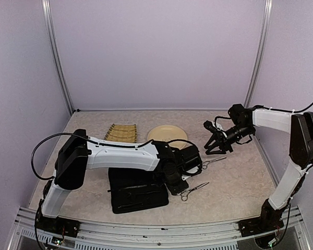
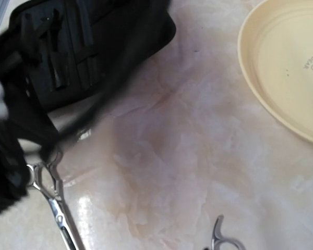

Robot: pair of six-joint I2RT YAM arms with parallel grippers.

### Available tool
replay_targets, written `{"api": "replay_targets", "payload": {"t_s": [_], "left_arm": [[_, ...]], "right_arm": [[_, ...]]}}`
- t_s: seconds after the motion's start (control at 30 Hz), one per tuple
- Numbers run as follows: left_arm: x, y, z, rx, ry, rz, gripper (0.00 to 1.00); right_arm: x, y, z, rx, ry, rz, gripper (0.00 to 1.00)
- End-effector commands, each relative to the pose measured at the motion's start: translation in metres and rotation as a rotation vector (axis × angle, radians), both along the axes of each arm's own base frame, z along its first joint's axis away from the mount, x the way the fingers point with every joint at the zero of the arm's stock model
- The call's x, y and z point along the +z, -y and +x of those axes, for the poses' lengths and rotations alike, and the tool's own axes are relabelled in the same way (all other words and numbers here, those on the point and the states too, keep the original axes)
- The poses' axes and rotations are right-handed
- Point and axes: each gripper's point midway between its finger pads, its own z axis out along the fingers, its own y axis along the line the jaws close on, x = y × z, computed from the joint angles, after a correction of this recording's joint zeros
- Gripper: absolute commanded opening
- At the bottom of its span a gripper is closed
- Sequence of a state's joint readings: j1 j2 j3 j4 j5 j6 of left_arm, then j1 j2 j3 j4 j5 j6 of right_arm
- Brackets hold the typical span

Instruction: Sort the hair-cutting tools

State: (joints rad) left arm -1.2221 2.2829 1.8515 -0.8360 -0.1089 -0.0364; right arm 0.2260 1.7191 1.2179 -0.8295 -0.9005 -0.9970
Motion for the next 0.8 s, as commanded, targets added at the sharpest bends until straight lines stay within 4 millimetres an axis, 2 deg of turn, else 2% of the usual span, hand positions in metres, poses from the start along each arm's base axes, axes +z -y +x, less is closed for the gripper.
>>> {"api": "replay_targets", "payload": {"t_s": [0.0, 0.1, 0.17, 0.27, 0.33, 0.47, 0.6, 0.77], "left_arm": [[0.066, 0.011, 0.019, 0.005, 0.088, -0.153, 0.0], [0.073, 0.01, 0.019, 0.002, 0.071, -0.175, 0.0], [0.073, 0.013, 0.01, -0.024, 0.036, -0.193, 0.01], [0.076, 0.026, -0.005, -0.054, 0.039, -0.247, 0.29], [0.07, 0.034, -0.015, -0.062, 0.006, -0.258, 0.37], [0.051, 0.048, -0.037, -0.091, -0.087, -0.248, 0.33], [0.03, 0.042, -0.049, -0.099, -0.142, -0.194, 0.24], [0.021, 0.036, -0.059, -0.104, -0.185, -0.197, 0.23]], "right_arm": [[0.008, 0.001, 0.0, -0.002, -0.005, 0.013, 0.37], [0.007, 0.002, -0.002, 0.001, -0.009, 0.012, 0.37], [0.007, 0.002, -0.004, 0.008, -0.012, 0.011, 0.37], [0.003, 0.004, -0.006, 0.01, -0.01, -0.001, 0.37], [0.001, 0.004, -0.005, 0.007, -0.015, 0.004, 0.37], [0.005, 0.005, 0.002, -0.007, -0.041, 0.048, 0.37], [0.005, 0.007, 0.003, -0.011, -0.031, 0.046, 0.37], [-0.004, 0.009, 0.0, -0.013, -0.034, 0.032, 0.37]]}}
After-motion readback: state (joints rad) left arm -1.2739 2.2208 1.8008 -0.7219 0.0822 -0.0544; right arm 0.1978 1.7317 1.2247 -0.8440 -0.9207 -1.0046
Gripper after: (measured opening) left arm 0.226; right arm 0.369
